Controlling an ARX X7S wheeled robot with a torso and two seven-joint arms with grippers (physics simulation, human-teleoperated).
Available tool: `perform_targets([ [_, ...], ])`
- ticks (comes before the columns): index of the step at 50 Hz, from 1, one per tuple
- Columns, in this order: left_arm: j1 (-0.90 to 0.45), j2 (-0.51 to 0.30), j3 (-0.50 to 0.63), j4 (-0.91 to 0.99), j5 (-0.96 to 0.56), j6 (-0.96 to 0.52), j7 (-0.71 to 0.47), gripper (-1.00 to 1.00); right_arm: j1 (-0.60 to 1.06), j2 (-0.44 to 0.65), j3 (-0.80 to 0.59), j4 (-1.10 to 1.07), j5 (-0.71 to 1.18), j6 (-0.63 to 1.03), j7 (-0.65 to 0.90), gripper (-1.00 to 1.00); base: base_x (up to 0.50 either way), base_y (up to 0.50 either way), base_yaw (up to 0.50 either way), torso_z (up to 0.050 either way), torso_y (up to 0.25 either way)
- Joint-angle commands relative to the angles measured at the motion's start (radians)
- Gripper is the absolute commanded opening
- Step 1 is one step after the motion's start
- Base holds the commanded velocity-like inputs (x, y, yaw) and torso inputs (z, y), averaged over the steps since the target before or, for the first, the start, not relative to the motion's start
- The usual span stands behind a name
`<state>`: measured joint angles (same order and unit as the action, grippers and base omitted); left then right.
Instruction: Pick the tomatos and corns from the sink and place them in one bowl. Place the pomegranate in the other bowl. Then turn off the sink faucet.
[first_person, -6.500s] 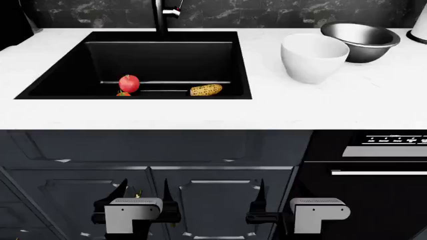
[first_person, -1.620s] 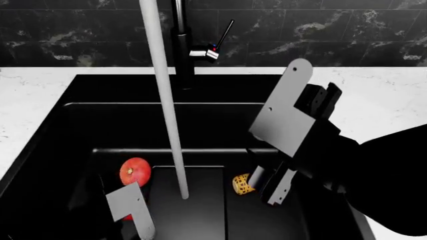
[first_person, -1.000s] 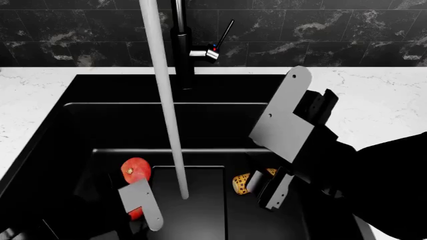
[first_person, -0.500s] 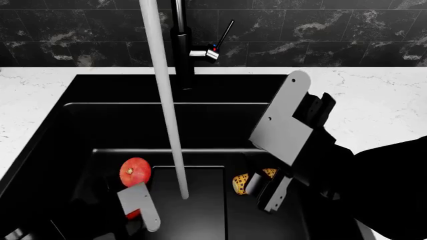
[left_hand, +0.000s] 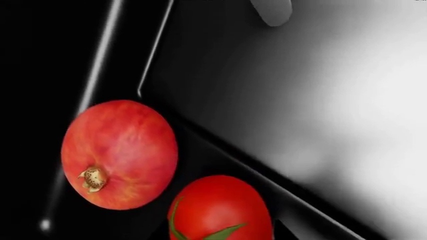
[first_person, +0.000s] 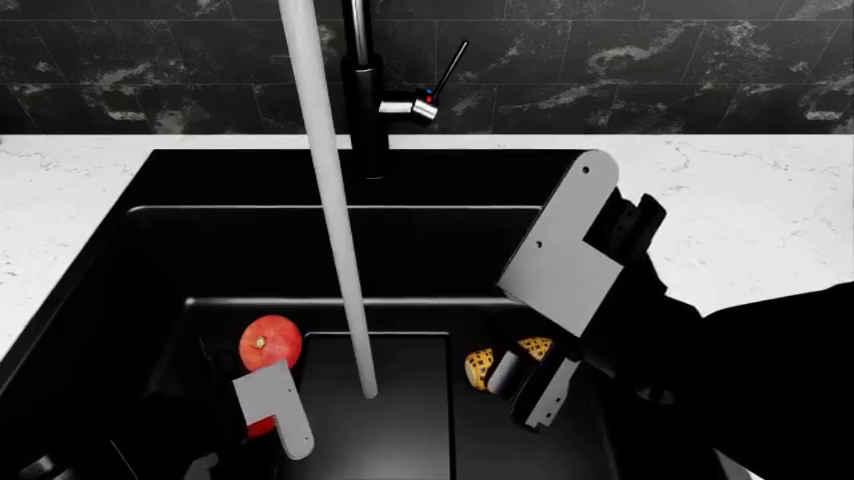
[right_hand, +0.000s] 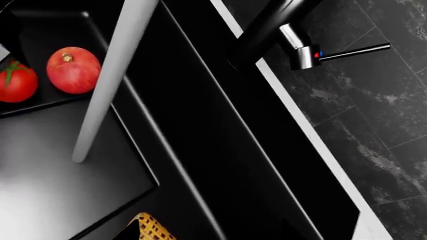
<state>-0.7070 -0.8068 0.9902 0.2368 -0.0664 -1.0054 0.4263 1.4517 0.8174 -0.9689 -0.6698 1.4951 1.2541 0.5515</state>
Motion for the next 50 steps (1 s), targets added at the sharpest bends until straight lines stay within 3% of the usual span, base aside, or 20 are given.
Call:
perform_targets([
  [1, 0.056, 0.012, 0.055, -0.084, 0.006, 0.007, -0.007, -1.0, -0.015, 0.005, -0.007, -0.009, -0.016, -0.018, -0.007, 1.0, 0.01, 0.0, 0.0, 0.0, 0.0],
  [12, 0.07, -0.041, 0.021, 0.024, 0.014, 0.149, -0.045, -1.0, -0.016, 0.015, -0.008, -0.016, -0.013, -0.026, -0.002, 1.0, 0.0, 0.0, 0.0, 0.0, -0.007],
  [26, 0.112, -0.151, -0.039, 0.349, 0.005, 0.126, -0.11, -1.0, 0.003, 0.022, -0.006, -0.021, 0.012, -0.022, 0.015, 1.0, 0.0, 0.0, 0.0, 0.0, 0.0],
  [34, 0.122, -0.136, -0.176, 0.377, 0.022, 0.222, -0.285, -1.0, 0.051, -0.033, -0.061, 0.012, -0.014, 0.059, 0.016, 1.0, 0.0, 0.0, 0.0, 0.0, 0.0],
  [39, 0.162, -0.116, -0.263, 0.343, -0.016, 0.331, -0.376, -1.0, 0.089, -0.084, -0.208, 0.02, -0.215, 0.132, -0.124, 1.0, 0.0, 0.0, 0.0, 0.0, 0.0],
  [44, 0.206, -0.067, -0.334, 0.294, -0.034, 0.436, -0.486, -1.0, 0.159, -0.122, -0.396, 0.042, -0.436, 0.108, -0.296, 1.0, 0.0, 0.0, 0.0, 0.0, 0.0],
  [50, 0.233, -0.047, -0.367, 0.292, -0.054, 0.492, -0.528, -1.0, 0.213, -0.162, -0.592, 0.085, -0.615, 0.066, -0.394, 1.0, 0.0, 0.0, 0.0, 0.0, 0.0],
])
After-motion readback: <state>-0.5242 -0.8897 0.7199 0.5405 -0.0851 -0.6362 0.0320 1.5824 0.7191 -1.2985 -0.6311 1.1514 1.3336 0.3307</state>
